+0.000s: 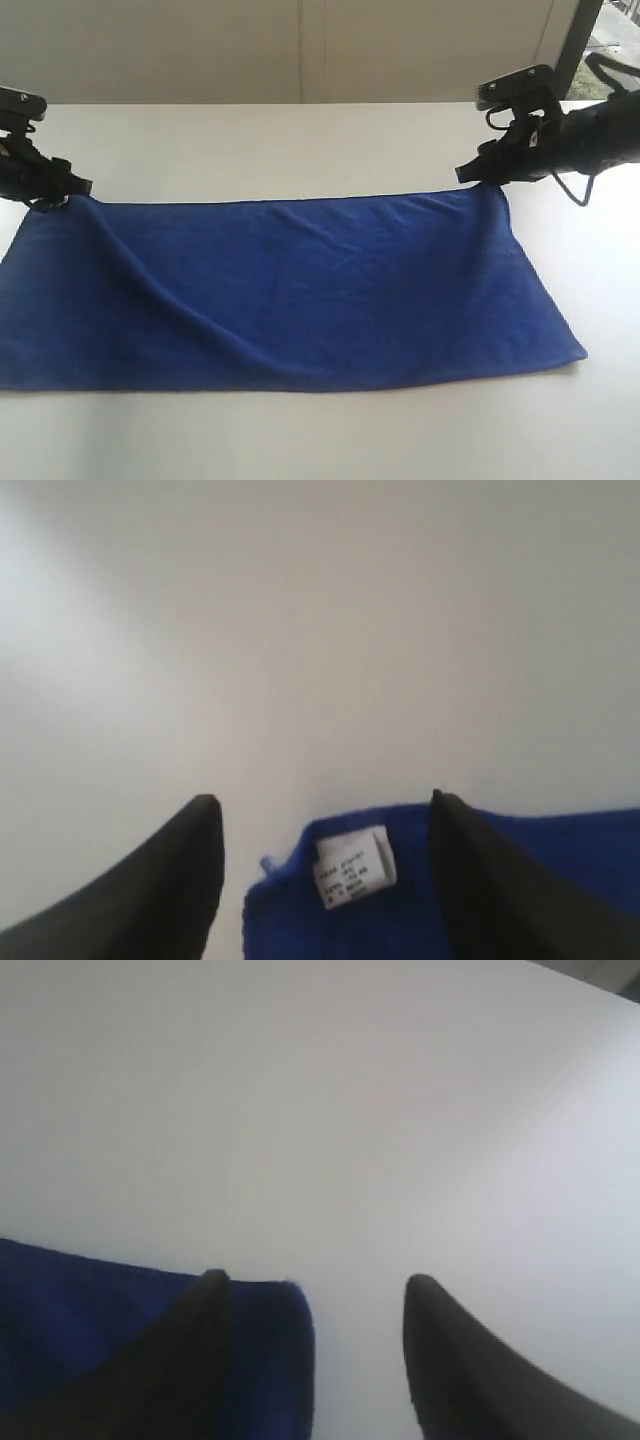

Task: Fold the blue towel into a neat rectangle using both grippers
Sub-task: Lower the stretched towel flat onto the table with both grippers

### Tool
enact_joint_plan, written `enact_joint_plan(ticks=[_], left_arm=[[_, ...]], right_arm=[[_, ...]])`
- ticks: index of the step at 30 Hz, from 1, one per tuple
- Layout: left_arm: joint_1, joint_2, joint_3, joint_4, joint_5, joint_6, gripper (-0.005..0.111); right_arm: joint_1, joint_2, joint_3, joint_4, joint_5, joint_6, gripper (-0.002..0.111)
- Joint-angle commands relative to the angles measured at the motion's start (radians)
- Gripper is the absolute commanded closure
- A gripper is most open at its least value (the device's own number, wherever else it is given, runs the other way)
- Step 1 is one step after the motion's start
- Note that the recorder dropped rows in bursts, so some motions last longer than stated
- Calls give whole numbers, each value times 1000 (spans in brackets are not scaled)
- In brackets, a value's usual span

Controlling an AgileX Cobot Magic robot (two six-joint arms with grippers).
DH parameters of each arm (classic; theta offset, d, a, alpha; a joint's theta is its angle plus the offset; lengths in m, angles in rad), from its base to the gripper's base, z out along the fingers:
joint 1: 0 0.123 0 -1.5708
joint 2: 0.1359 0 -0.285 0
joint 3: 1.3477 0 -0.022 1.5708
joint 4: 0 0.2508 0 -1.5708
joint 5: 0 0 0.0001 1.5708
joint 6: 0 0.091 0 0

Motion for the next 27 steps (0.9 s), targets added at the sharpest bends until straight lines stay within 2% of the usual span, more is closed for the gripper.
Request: enact_joint_plan(ticks=[1, 3, 5, 7, 8, 9, 10, 15, 24, 27], left_arm=[[5, -91, -44, -5, 97, -8, 42], [5, -129, -50, -5, 152, -8, 43], [5, -175, -50, -5, 286, -8, 53], [5, -191, -48, -30, 444, -8, 71], [5, -191, -48, -72, 552, -8, 88], [5, -185, -48, -107, 623, -8, 100], [5, -180, -48, -133, 657, -8, 107], [-6, -147, -47, -192, 726, -8, 107], [-9, -81, -47, -196, 789, 4, 107], [-9, -81, -47, -196, 810, 25, 107]], right_arm=[[-10, -98, -3, -6, 181, 38, 59], [-10, -133, -3, -6, 306, 57, 65], [-10, -159, -3, 2, 446, 57, 79], [-10, -157, 0, 47, 504, 55, 93], [-10, -147, 10, 125, 515, 36, 105], [-10, -140, 19, 185, 516, 0, 108], [-10, -135, 24, 229, 518, -29, 108], [-10, -96, 27, 390, 582, -154, 108], [-10, -5, 27, 382, 620, -155, 108], [-10, 1, 27, 327, 633, -82, 108]])
